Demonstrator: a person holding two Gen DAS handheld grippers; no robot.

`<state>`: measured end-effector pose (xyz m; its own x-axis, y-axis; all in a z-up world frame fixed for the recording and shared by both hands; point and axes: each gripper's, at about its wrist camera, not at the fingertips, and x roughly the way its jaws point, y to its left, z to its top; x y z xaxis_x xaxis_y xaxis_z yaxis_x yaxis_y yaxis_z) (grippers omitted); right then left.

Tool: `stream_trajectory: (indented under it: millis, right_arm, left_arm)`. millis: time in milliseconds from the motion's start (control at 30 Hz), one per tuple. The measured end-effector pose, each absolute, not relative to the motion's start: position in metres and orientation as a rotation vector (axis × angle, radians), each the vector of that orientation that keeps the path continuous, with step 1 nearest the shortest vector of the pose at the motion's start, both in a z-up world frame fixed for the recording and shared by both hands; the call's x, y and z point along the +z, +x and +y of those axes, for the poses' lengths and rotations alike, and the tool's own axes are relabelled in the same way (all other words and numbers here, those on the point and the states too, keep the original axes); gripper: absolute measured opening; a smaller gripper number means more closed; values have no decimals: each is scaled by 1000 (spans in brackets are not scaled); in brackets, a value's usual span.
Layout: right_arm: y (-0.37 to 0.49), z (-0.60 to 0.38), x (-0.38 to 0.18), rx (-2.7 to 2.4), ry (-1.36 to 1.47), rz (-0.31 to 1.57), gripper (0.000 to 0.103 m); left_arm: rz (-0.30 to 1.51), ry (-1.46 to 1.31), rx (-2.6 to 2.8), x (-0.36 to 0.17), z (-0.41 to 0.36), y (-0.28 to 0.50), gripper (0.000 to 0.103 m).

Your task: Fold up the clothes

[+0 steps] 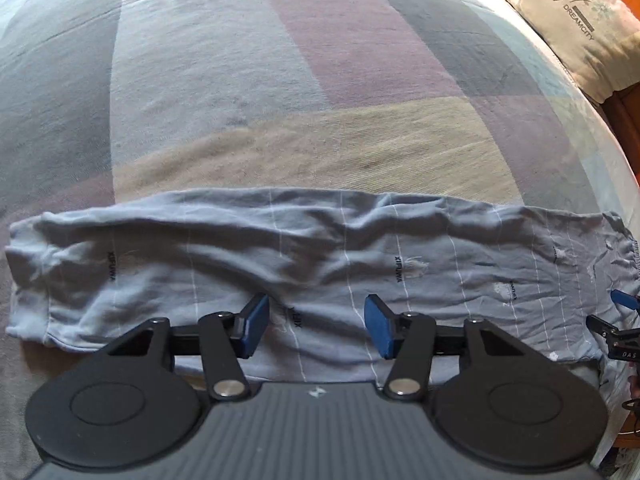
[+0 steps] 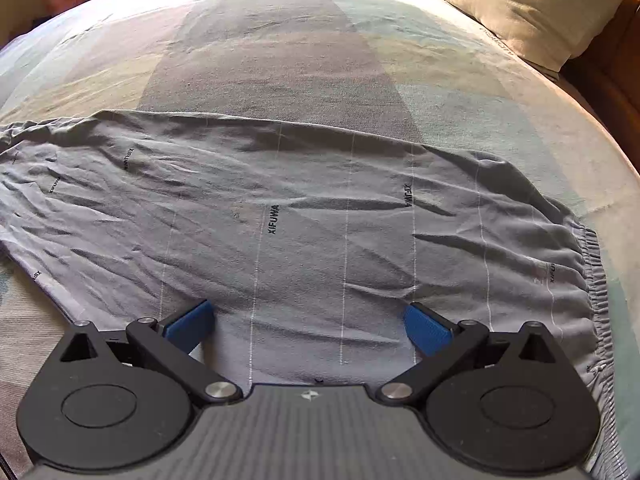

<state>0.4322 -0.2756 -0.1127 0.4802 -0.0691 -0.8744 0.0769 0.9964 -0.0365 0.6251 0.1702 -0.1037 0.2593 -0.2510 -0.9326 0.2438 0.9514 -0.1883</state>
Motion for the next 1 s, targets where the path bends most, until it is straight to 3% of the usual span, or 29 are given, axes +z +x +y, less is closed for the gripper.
stream_trajectory:
  millis: [333,400,433,567,667,900,1000]
  right_arm:
    - [435,-276,-112,-69,3,1088,103]
    - [435,-277,-113,-63,-1,1085,103]
    - [435,-276,-112,-64,-3,1086,103]
    - [436,-270,-102,-58,-17,1073,103]
    - [440,-253,-85,-7,-34,1013,103]
    - [470,-195,-80,165,-20,974,103]
    - [472,-180,-106,150,-52,1091,103]
  left_arm:
    - [1271,154,-255,-121,188,611,62]
    - [1286,149,-229,-118,195,607,60]
    - [1289,145,-217,-116,199,606,54]
    - [1122,167,-253,-99,198,619,59]
    - [1135,209,-234,-120,198,631,59]
    - [1111,284,-257,-131,233,607,77]
    - [1158,274,-212,-131,251,600,82]
